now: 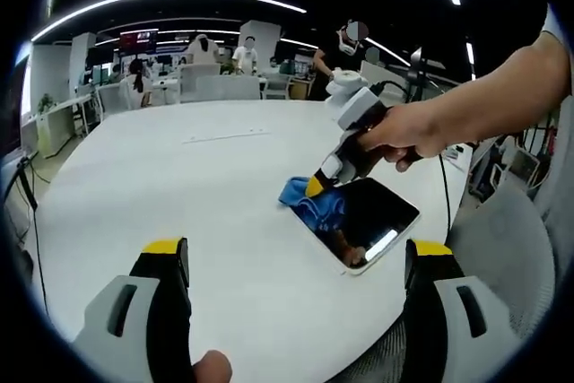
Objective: Wipe the mirror surface with the cleaning cloth until all visible marks leave the cleaned area.
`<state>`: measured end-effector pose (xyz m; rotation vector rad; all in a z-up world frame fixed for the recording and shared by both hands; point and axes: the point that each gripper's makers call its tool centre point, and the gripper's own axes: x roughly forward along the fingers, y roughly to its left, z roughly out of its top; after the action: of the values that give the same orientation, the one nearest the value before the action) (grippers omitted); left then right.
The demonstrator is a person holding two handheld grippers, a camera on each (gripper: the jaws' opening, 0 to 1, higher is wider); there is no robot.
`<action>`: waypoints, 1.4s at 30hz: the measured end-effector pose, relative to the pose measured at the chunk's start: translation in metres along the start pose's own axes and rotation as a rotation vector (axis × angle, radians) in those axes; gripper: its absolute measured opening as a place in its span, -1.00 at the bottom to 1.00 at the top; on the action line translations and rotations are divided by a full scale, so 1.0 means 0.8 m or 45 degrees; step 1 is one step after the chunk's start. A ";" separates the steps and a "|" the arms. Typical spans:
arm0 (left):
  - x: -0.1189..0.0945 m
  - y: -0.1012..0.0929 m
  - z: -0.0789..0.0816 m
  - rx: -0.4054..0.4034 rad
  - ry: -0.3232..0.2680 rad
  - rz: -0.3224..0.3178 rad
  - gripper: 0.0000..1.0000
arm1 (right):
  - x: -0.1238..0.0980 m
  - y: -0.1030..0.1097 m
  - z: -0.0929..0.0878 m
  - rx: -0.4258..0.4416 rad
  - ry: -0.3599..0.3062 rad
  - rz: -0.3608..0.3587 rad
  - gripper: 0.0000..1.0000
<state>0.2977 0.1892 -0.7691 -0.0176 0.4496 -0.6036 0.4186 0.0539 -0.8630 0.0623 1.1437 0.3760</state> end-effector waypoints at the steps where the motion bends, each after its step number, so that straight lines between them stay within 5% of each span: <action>1: 0.001 -0.001 0.000 -0.002 0.000 -0.001 0.98 | -0.001 -0.002 -0.001 0.020 0.002 -0.001 -0.96; 23: -0.003 0.006 0.005 0.006 -0.002 0.010 0.98 | -0.005 -0.041 -0.003 0.055 0.006 -0.051 -0.96; 42: -0.011 0.002 0.013 0.026 -0.020 0.017 0.98 | -0.008 -0.031 -0.022 0.043 -0.009 -0.073 -0.95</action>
<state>0.2964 0.1943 -0.7560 -0.0003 0.4279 -0.5946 0.4071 0.0259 -0.8706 0.0600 1.1422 0.3056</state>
